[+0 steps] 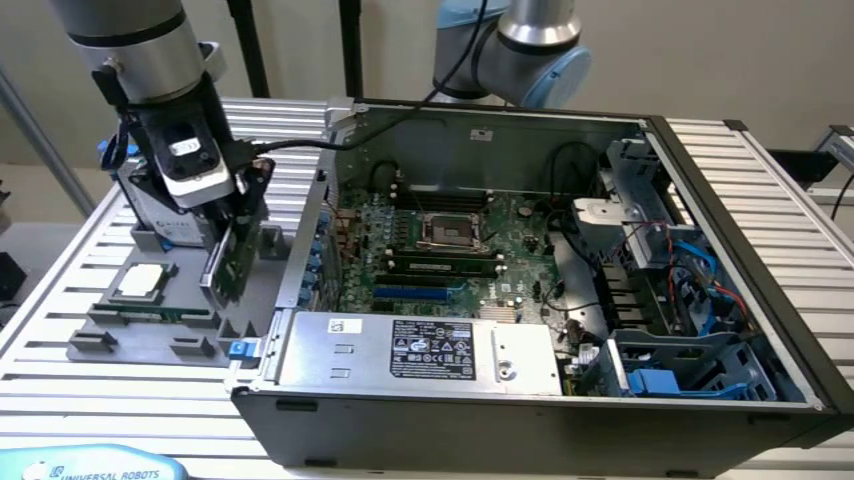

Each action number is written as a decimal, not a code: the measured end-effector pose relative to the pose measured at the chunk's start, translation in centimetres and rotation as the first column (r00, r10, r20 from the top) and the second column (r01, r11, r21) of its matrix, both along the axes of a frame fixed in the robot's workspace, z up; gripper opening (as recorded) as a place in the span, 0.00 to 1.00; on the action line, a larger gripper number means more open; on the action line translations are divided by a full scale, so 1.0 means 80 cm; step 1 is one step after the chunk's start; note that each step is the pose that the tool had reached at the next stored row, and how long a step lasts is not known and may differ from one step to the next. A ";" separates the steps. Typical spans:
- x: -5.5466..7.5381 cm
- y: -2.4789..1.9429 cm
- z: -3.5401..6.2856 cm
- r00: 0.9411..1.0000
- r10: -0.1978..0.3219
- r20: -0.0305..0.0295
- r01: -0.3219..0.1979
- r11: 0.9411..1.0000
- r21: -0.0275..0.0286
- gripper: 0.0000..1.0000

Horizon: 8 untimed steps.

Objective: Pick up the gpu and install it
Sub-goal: 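Pick up the gpu and move the gpu toward the slot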

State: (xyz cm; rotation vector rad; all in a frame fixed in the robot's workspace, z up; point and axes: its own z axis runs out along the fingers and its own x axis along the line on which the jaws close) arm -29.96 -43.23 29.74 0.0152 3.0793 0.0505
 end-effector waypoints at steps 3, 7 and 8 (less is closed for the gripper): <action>0.001 0.0000 0.017 1.000 0.000 0.000 0.000 1.000 0.000 0.27; 0.003 0.0000 0.040 1.000 0.000 0.000 0.000 1.000 0.000 0.27; 0.004 0.0000 0.046 1.000 0.001 0.000 -0.001 1.000 0.000 0.27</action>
